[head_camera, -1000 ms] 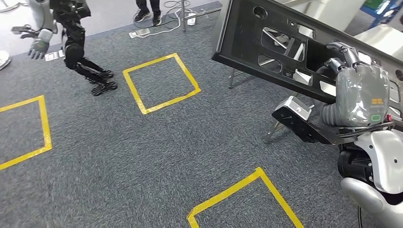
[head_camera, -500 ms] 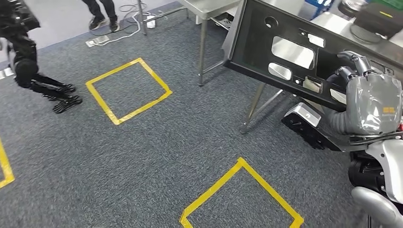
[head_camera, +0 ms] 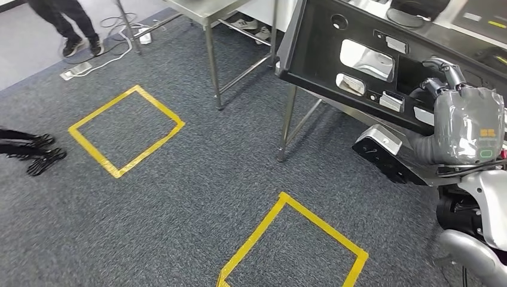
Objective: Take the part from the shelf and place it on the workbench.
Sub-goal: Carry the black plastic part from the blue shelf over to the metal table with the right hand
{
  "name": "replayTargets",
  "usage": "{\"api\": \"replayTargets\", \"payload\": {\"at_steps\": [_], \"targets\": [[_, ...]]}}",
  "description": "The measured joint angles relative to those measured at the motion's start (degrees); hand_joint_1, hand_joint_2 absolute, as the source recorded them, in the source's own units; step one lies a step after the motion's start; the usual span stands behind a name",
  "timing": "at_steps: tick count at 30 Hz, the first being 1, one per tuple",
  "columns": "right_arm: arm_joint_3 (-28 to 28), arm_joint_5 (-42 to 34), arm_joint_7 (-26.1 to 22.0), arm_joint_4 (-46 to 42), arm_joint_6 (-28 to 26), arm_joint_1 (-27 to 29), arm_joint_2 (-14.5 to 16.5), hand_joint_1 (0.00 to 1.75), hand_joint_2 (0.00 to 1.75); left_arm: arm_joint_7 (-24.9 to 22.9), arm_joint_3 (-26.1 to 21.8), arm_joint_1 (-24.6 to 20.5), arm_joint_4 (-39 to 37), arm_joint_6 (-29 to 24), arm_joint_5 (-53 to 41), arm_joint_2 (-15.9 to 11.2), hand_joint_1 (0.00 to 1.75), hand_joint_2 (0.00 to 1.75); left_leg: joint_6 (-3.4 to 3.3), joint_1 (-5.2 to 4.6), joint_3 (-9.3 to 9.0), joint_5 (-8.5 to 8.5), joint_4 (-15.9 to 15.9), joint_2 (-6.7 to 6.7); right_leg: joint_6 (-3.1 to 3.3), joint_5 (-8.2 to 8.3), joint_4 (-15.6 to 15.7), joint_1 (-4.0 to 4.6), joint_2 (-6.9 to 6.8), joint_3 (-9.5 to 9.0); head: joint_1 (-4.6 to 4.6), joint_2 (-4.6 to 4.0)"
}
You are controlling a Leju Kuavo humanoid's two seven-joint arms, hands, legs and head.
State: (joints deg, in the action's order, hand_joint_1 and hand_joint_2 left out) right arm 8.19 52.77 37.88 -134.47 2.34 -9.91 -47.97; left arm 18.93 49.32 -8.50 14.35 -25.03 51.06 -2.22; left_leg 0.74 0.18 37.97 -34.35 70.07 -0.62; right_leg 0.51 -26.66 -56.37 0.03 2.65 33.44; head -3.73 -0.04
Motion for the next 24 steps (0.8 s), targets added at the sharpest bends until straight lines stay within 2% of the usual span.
{"api": "replayTargets", "payload": {"at_steps": [1, 3, 4, 5, 6, 7, 8, 9, 11, 12, 13, 14, 15, 16, 18, 19, 20, 21, 22, 23, 24], "targets": [[0.0, 0.0, 0.0, 0.0, 0.0, 0.0, 0.0, 1.75, 1.75, 0.0, -0.1, 0.0, 0.0, 0.0, 0.0, 0.0, 0.00, 1.75, -0.06, 0.10, -1.03, 2.40, -3.1, -0.76, -0.15, -0.22, -0.3, -0.07, 0.62, -0.04, 0.13, 0.00], [-0.3, -0.1, 0.0, 0.0, 0.1, 0.1, 0.0, 1.75, 1.75, 0.0, -0.1, 0.0, 0.0, 0.0, 0.0, 0.0, 0.00, 1.75, -0.29, 0.54, -3.26, 5.09, -8.6, -3.93, -0.70, -0.74, -1.0, -0.19, 1.91, 0.17, 0.33, 0.00], [-0.5, -0.2, 0.0, -0.1, 0.2, 0.2, -0.1, 1.75, 1.75, 0.0, -0.1, 0.0, 0.0, 0.0, 0.0, 0.0, 0.00, 1.75, -0.45, 0.63, -3.94, 5.39, -10.1, -5.05, -1.04, -0.86, -1.2, -0.35, 2.58, 0.38, 0.32, 0.00], [-0.7, -0.3, 0.0, -0.1, 0.3, 0.3, -0.1, 1.75, 1.75, -0.1, -0.1, 0.0, 0.0, 0.0, 0.0, 0.0, 0.00, 1.75, -0.69, 0.63, -4.28, 5.06, -10.7, -5.45, -1.42, -0.86, -1.3, -0.51, 3.34, 0.62, 0.35, 0.00], [-0.9, -0.5, 0.0, -0.1, 0.4, 0.5, -0.1, 1.75, 1.75, -0.1, -0.1, 0.0, 0.0, 0.0, 0.0, 0.1, 0.00, 1.75, -0.96, 0.58, -4.49, 4.97, -10.9, -4.65, -1.74, -0.79, -1.3, -0.67, 4.13, 0.78, 0.33, 0.00], [-1.1, -0.6, 0.0, -0.2, 0.5, 0.7, -0.2, 1.75, 1.75, -0.1, -0.1, 0.0, 0.0, 0.0, 0.0, 0.1, 0.00, 1.75, -1.25, 0.57, -4.68, 4.98, -11.1, -3.89, -2.06, -0.82, -1.3, -0.71, 4.13, 0.91, 0.25, 0.00], [-1.4, -0.7, 0.0, -0.3, 0.6, 0.9, -0.3, 1.75, 1.75, -0.2, -0.1, -0.1, 0.0, 0.0, -0.1, 0.0, 0.00, 1.75, -1.56, 0.62, -4.93, 4.96, -11.3, -3.02, -2.35, -1.20, -1.9, -0.62, 3.33, 1.21, 0.08, 0.00], [-1.7, -0.8, 0.0, -0.3, 0.6, 0.9, -0.4, 1.75, 1.75, -0.2, -0.1, -0.1, 0.0, 0.0, -0.1, 0.0, 0.00, 1.75, -1.84, 0.66, -5.19, 4.93, -11.4, -2.09, -2.62, -2.19, -3.7, -0.53, 1.92, 2.07, -0.22, 0.00], [-2.0, -1.1, 0.0, -0.4, 0.7, 1.0, -0.5, 1.75, 1.75, -0.5, -0.1, -0.1, 0.0, -0.1, -0.1, 0.0, 0.00, 1.75, -2.30, 0.45, -5.58, 4.63, -11.6, -0.17, -3.06, -5.27, -10.3, -0.52, -1.19, 5.41, -0.84, 0.00], [-2.0, -1.3, 0.0, -0.4, 0.8, 1.0, -0.5, 1.75, 1.75, -0.7, -0.1, -0.1, 0.0, -0.2, -0.2, 0.0, 0.00, 1.75, -2.44, 0.30, -5.71, 4.45, -11.6, 0.84, -3.19, -6.65, -14.0, -0.59, -1.91, 7.42, -1.03, 0.00], [-2.1, -1.5, 0.0, -0.3, 1.0, 1.1, -0.5, 1.75, 1.75, -0.9, -0.1, -0.1, 0.0, -0.2, -0.3, 0.0, 0.00, 1.75, -2.51, 0.18, -5.83, 4.26, -11.6, 1.79, -3.22, -7.18, -16.4, -0.62, -2.23, 8.78, -1.20, 0.00], [-2.2, -1.6, 0.0, -0.3, 1.2, 1.2, -0.5, 1.75, 1.75, -1.0, -0.1, -0.1, 0.0, -0.2, -0.4, 0.0, 0.00, 1.75, -2.51, 0.07, -5.98, 4.07, -11.6, 2.71, -3.15, -6.62, -16.9, -0.61, -2.41, 9.14, -1.38, 0.00], [-2.3, -1.7, 0.0, -0.4, 1.5, 1.2, -0.5, 1.75, 1.75, -1.2, -0.1, -0.2, 0.0, -0.2, -0.6, 0.0, 0.00, 1.75, -2.49, -0.05, -6.21, 3.85, -11.6, 3.57, -2.97, -5.14, -15.2, -0.58, -2.59, 8.35, -1.55, 0.00], [-2.6, -1.8, 0.0, -0.4, 1.9, 1.3, -0.5, 1.75, 1.75, -1.4, -0.1, -0.3, 0.0, -0.2, -0.8, 0.0, 0.00, 1.75, -2.43, -0.15, -6.49, 3.63, -11.6, 4.32, -2.66, -3.08, -11.7, -0.48, -3.04, 6.52, -1.67, 0.00], [-3.3, -1.9, 0.0, -0.7, 2.7, 1.7, -0.5, 1.75, 1.75, -1.8, -0.1, -0.5, 0.0, -0.2, -1.4, 0.0, 0.00, 1.75, -2.10, -0.42, -7.00, 3.15, -11.6, 5.59, -1.88, -0.54, -4.5, 0.11, -4.93, 2.61, -1.70, 0.00], [-3.7, -1.9, 0.0, -0.9, 3.0, 1.9, -0.5, 1.75, 1.75, -2.0, -0.1, -0.6, 0.0, -0.2, -1.6, 0.0, 0.00, 1.75, -1.87, -0.51, -7.18, 2.96, -11.6, 6.12, -1.52, -0.20, -2.4, 0.42, -5.57, 1.50, -1.66, 0.00], [-4.1, -1.9, 0.0, -1.1, 3.3, 2.3, -0.5, 1.75, 1.75, -2.2, -0.1, -0.6, 0.0, -0.2, -1.9, 0.0, 0.00, 1.75, -1.62, -0.56, -7.34, 2.80, -11.7, 6.64, -1.26, -0.42, -1.7, 0.69, -5.77, 1.12, -1.59, 0.00], [-4.4, -2.0, 0.0, -1.2, 3.5, 2.7, -0.5, 1.75, 1.75, -2.3, -0.1, -0.6, 0.1, -0.2, -2.1, 0.0, 0.00, 1.75, -1.38, -0.56, -7.55, 2.69, -11.9, 7.18, -1.00, -0.37, -1.4, 0.76, -5.18, 1.11, -1.55, 0.00], [-4.8, -2.0, 0.0, -1.4, 3.6, 3.2, -0.5, 1.75, 1.75, -2.4, -0.1, -0.7, 0.1, -0.1, -2.3, 0.0, 0.00, 1.75, -1.10, -0.51, -7.77, 2.48, -12.0, 7.26, -0.76, -0.23, -1.1, 0.64, -4.61, 0.90, -1.50, 0.00], [-5.1, -2.0, 0.0, -1.5, 3.6, 3.7, -0.6, 1.75, 1.75, -2.5, -0.1, -0.7, 0.1, -0.1, -2.5, 0.0, 0.00, 1.75, -0.82, -0.41, -7.84, 2.03, -11.6, 5.95, -0.52, -0.06, -0.6, 0.51, -4.10, 0.61, -1.37, 0.00], [-5.4, -2.0, 0.0, -1.6, 3.5, 4.1, -0.5, 1.75, 1.75, -2.6, -0.1, -0.8, 0.2, -0.1, -2.7, 0.0, 0.00, 1.75, -0.62, -0.34, -7.39, 1.12, -10.4, 4.09, -0.26, 0.13, -0.1, 0.35, -3.65, 0.29, -1.21, 0.00]]}}
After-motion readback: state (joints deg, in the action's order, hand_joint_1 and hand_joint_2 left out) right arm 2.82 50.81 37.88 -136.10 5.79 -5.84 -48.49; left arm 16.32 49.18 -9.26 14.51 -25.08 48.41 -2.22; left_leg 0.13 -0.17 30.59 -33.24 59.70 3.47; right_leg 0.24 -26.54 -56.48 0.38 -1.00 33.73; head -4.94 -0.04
